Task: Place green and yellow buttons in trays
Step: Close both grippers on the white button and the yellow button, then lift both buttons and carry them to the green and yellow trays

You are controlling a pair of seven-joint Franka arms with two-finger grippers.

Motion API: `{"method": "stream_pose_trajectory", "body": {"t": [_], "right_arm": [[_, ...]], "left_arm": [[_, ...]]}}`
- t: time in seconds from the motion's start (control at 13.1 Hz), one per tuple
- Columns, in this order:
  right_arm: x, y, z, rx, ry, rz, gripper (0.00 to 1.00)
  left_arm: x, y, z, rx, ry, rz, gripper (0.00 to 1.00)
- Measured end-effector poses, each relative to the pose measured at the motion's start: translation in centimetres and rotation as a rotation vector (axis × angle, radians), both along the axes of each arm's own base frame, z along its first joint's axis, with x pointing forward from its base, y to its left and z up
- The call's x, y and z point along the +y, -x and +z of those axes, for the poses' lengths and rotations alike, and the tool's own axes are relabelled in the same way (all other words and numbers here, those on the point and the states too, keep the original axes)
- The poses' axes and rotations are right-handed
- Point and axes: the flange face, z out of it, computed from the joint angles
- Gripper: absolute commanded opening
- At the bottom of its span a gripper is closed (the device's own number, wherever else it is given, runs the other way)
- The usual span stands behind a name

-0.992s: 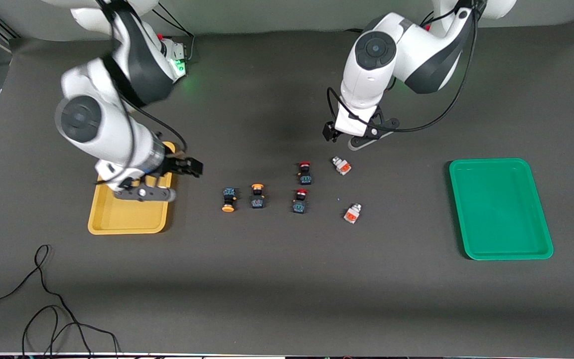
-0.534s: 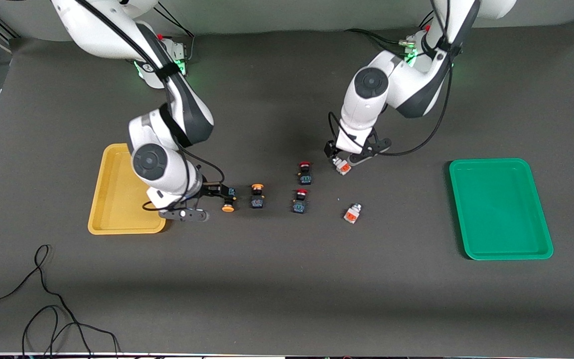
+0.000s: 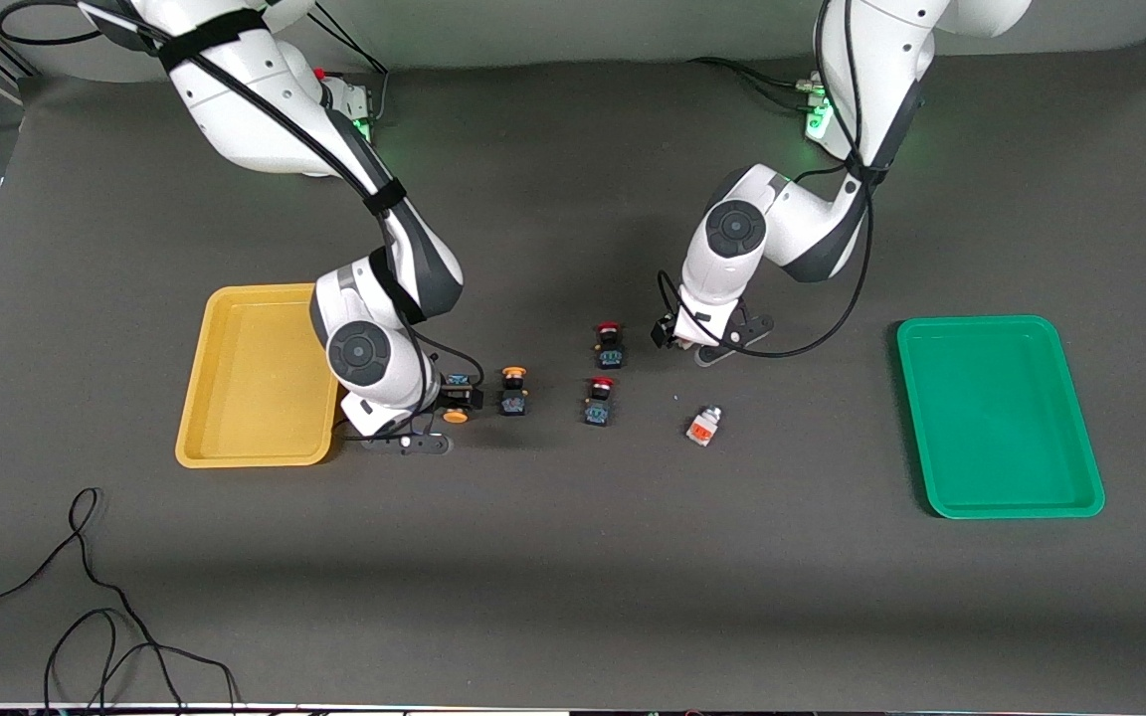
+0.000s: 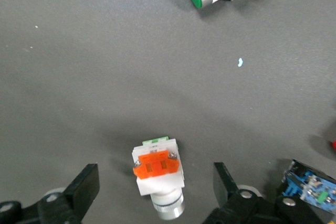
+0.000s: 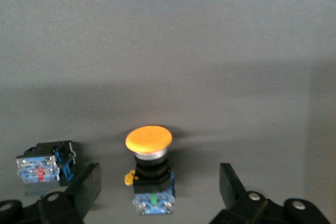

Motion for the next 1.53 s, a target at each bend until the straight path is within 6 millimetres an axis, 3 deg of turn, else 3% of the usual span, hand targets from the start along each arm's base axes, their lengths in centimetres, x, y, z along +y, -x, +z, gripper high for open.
{"method": "stream_pose_trajectory", "body": {"t": [0.15, 0.38, 0.46, 0.53, 0.61, 0.84, 0.99, 1.07, 1.22, 1.37, 1.53], "right_arm": [[0.7, 0.2, -1.6, -0.016, -0.016, -0.007, 1.0], [0.7, 0.3, -2.8, -0.012, -0.016, -0.015, 0.98], [0.6, 0.4, -3.0, -0.007, -0.014, -0.016, 0.74], [0.5, 0.5, -3.2, -0.004, -0.012, -0.018, 0.24], [0.5, 0.5, -3.3, -0.001, -0.011, -0.019, 0.0], [0.5, 0.5, -3.2, -0.002, -0.016, -0.027, 0.0], [0.4, 0.1, -2.1, -0.007, -0.024, -0.035, 0.0], [0.1, -0.1, -1.0, 0.002, -0.023, -0.039, 0.0], [-0.2, -0.6, 3.2, 0.011, -0.031, -0.05, 0.0], [-1.2, -1.1, 9.9, 0.006, -0.044, -0.073, 0.0], [-3.8, -1.3, 17.2, -0.001, -0.056, -0.103, 0.0]], "left_arm": [[0.0, 0.1, -1.1, 0.001, 0.001, 0.0, 0.85], [0.0, 0.1, -1.6, 0.004, -0.001, -0.001, 0.54], [0.0, 0.1, -1.5, 0.003, 0.0, -0.001, 0.46], [0.0, 0.0, -1.5, 0.002, 0.001, -0.001, 0.41], [-0.1, 0.0, -1.4, 0.001, 0.001, -0.001, 0.35], [-0.2, -0.2, -1.3, -0.003, 0.004, -0.001, 0.33], [0.0, -1.2, 0.1, -0.017, 0.012, 0.01, 0.33], [0.3, -2.1, 2.0, -0.015, 0.004, 0.014, 0.33], [1.5, -4.0, 9.0, -0.007, -0.016, 0.003, 0.31], [3.6, -5.4, 17.6, 0.021, -0.045, -0.055, 0.3], [7.0, -6.5, 24.0, 0.053, -0.06, -0.172, 0.31]]}}
